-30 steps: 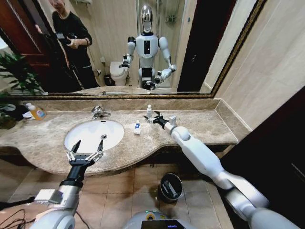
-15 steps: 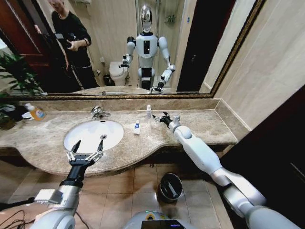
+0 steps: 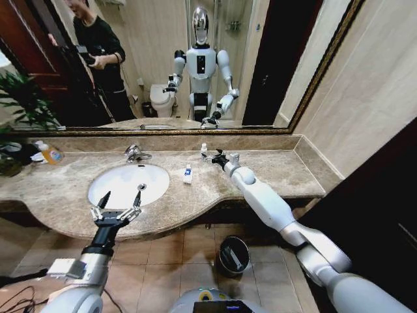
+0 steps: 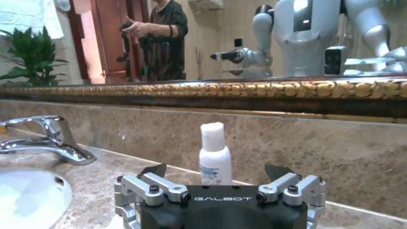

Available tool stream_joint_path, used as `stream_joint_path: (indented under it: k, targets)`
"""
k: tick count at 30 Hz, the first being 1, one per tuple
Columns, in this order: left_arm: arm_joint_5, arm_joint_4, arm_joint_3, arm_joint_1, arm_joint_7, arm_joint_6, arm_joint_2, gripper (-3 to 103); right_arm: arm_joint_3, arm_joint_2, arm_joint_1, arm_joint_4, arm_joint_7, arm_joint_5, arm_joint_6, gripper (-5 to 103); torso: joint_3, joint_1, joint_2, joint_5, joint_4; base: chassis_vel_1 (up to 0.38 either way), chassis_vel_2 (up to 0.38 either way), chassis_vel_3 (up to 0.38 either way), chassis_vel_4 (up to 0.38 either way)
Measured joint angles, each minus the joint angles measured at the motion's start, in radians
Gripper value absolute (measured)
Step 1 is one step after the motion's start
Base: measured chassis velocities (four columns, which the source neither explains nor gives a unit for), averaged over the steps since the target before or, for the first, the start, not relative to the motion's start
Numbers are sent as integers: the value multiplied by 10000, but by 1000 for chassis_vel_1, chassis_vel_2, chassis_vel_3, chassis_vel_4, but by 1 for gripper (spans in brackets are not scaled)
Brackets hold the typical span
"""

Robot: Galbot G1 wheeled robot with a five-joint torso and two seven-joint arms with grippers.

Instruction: Pick up the trash from the sink and place it in the trash bin.

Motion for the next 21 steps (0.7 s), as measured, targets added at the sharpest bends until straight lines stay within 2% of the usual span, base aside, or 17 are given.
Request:
stream_joint_path:
  k: [9, 21]
  targets:
    - [0, 0, 0, -1, 0, 0, 0, 100, -318, 76, 126, -222, 58, -122, 24, 100, 0, 0, 0, -1, 0, 0, 0, 0, 0]
    - [0, 0, 0, 0, 0, 0, 0, 100, -433, 742, 522, -868, 238, -187, 3, 100, 0, 0, 0, -2, 0, 0, 0, 0, 0]
